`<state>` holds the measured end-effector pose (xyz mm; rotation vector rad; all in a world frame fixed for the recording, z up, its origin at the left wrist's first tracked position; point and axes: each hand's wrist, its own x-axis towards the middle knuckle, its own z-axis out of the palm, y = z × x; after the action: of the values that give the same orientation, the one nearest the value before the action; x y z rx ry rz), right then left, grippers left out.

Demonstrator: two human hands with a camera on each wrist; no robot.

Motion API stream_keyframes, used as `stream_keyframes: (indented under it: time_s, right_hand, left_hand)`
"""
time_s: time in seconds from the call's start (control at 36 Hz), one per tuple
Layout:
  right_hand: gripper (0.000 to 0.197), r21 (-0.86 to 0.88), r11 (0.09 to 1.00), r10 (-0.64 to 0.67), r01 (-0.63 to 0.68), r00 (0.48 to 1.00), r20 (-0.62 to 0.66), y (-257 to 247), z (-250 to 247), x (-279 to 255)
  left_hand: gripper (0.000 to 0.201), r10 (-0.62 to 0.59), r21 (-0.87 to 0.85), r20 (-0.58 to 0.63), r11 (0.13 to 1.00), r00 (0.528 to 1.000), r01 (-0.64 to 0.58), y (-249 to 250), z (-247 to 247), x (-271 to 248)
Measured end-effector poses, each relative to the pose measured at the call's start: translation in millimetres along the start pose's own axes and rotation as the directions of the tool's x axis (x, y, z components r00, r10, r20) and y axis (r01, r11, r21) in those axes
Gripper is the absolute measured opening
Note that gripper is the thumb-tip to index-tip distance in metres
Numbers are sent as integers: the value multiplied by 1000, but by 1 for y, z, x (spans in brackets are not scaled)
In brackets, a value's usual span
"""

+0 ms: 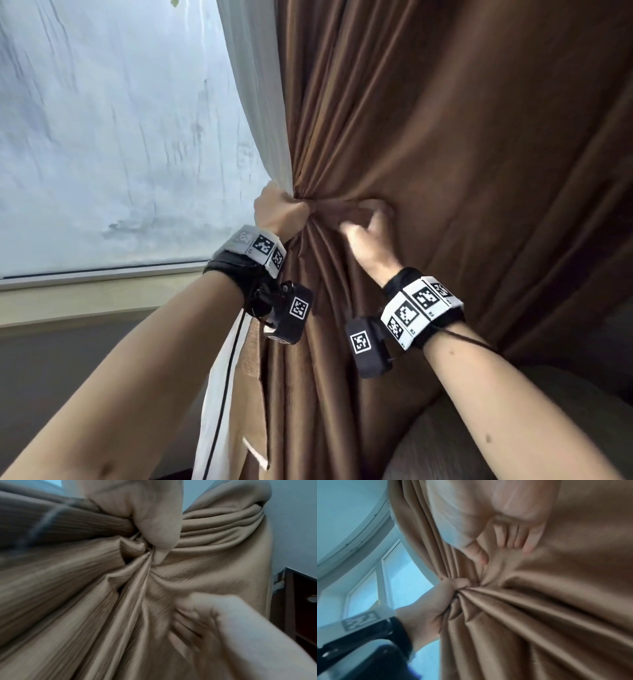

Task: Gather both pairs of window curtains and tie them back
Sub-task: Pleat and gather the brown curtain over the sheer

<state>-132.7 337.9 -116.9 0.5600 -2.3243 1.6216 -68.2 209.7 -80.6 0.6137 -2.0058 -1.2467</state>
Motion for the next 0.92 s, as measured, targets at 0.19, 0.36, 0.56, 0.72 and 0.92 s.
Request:
stream_keyframes:
  time_s: [0.19,0.36,0.56,0.72,0.92]
  right_hand:
    - [133,5,945,290,-328,827,-482,30,-56,6]
    - [136,154,962,255,-227,947,-194,33,-58,14]
    - [19,287,952,78,-109,990,116,0,-35,-7]
    - [42,115,991,70,-71,997,12,-14,-10,-12]
    - [21,-187,980,53,-68,995,-85,-19,-22,-5]
  left_hand:
    - [26,16,-62,123,998,992,-8,2,-10,4]
    - [19,48,-135,240,991,970,-15,6,-18,0]
    - [14,57,-155,232,988,971,-21,6,-14,-4]
    - [12,65,-159,228,987,972,-29,4,-15,-6]
    - [13,77,-184,306,983,949,-20,7,-23,-16]
